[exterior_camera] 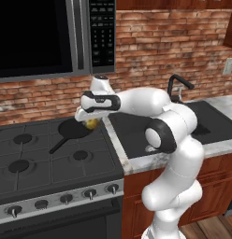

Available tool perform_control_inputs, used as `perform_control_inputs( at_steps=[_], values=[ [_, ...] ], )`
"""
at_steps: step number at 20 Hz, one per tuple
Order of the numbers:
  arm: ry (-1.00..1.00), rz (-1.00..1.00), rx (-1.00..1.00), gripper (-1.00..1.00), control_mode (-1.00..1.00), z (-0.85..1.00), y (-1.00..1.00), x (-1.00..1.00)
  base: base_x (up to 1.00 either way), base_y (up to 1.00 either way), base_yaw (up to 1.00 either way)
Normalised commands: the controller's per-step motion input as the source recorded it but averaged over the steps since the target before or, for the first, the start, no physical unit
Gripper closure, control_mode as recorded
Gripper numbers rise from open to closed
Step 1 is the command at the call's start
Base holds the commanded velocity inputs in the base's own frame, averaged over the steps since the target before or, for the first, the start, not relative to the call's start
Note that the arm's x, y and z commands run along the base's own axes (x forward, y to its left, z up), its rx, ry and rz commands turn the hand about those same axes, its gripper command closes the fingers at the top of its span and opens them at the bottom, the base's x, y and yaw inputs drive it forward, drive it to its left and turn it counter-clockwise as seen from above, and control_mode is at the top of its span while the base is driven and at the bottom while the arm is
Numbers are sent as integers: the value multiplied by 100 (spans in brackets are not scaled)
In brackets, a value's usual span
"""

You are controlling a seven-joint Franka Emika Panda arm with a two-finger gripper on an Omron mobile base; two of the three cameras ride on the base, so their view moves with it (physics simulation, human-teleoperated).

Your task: Put the garlic and squash in the pan. Then turn on the rear right burner and set the heat to medium.

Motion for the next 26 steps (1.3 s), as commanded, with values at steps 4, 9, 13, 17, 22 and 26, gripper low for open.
perform_control_inputs(
  at_steps=[4,9,13,17,22,26],
  values=[
    [0,0,0,100,-100,-3,12,22,0,0,0],
    [0,0,-1,100,-100,-16,7,32,0,0,0],
    [0,0,-2,100,-100,-22,5,35,0,0,0],
    [2,0,0,100,-100,-20,7,22,0,0,0],
    [5,0,0,100,-100,-18,11,16,0,0,0],
    [5,0,-1,100,-100,-17,15,22,0,0,0]
  ],
)
